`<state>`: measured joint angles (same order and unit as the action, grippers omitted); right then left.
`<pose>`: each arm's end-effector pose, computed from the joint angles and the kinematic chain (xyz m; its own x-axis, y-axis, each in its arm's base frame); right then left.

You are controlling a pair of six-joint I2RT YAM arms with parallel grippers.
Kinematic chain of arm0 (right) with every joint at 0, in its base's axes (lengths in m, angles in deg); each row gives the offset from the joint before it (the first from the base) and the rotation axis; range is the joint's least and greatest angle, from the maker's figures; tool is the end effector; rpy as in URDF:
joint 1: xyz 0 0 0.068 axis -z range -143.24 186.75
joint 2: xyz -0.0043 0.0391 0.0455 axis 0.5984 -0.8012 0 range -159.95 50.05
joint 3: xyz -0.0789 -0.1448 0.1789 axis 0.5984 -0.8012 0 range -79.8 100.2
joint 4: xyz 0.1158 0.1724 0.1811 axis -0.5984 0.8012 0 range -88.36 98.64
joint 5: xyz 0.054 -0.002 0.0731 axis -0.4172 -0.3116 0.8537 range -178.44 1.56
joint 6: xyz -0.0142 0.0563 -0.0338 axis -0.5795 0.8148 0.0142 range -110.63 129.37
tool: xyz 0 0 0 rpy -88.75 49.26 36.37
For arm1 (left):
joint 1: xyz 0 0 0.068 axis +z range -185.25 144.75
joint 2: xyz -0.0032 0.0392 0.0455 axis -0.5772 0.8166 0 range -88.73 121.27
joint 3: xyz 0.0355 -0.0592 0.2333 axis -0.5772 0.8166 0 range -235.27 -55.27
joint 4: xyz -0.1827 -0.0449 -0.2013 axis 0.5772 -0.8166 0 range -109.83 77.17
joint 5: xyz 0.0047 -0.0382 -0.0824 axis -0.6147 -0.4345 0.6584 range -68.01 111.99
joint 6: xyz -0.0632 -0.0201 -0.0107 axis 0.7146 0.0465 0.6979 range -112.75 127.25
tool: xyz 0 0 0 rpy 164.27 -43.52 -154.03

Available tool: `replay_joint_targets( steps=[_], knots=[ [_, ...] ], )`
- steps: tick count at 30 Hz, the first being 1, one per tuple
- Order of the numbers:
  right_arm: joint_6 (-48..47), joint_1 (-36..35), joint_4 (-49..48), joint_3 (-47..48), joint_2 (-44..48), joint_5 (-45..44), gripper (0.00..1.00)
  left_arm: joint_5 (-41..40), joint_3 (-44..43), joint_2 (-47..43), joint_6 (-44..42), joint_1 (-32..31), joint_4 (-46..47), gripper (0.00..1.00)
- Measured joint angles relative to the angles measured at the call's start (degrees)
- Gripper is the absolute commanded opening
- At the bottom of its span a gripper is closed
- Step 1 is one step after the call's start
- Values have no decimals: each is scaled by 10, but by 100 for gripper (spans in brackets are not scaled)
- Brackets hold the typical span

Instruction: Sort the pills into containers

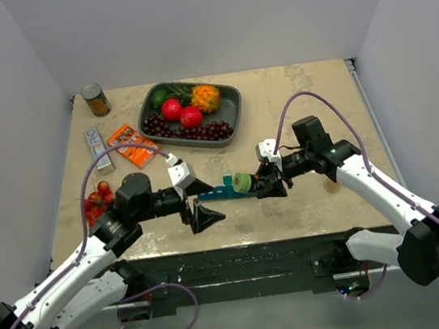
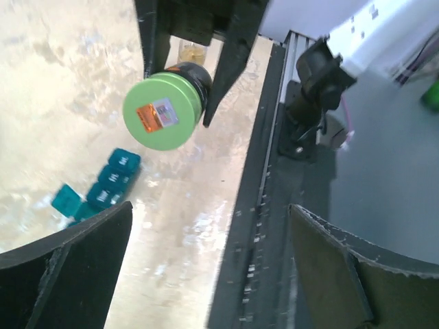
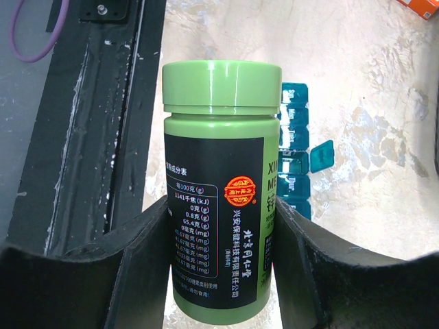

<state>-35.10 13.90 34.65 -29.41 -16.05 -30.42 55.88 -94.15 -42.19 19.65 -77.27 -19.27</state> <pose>0.2214 0.1427 0.2373 0.0109 -0.3980 -0.9173 -0.9999 -0.0112 -0.0070 0.1583 -0.1829 0.2787 -0.3825 0.1045 -0.9180 0.8962 0.2839 -0.3410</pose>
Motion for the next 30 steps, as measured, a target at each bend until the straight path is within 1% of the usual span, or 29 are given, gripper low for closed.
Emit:
replay_joint_targets(
  steps=[3,5,9,13,21,30],
  knots=[
    [-2,0,2,0,0,0,0,13,67,-41,-67,0,74,99],
    [-4,0,3,0,0,0,0,13,91,-46,-102,0,117,99],
    [-7,0,4,0,-1,1,0,15,90,-2,-153,0,182,99],
    [-10,1,6,0,-2,2,0,26,83,45,-181,-1,219,99],
    [-17,1,9,0,-2,3,0,47,77,82,-211,-9,246,98],
    [-18,1,11,0,-2,5,0,49,75,94,-236,-13,251,97]
  ],
)
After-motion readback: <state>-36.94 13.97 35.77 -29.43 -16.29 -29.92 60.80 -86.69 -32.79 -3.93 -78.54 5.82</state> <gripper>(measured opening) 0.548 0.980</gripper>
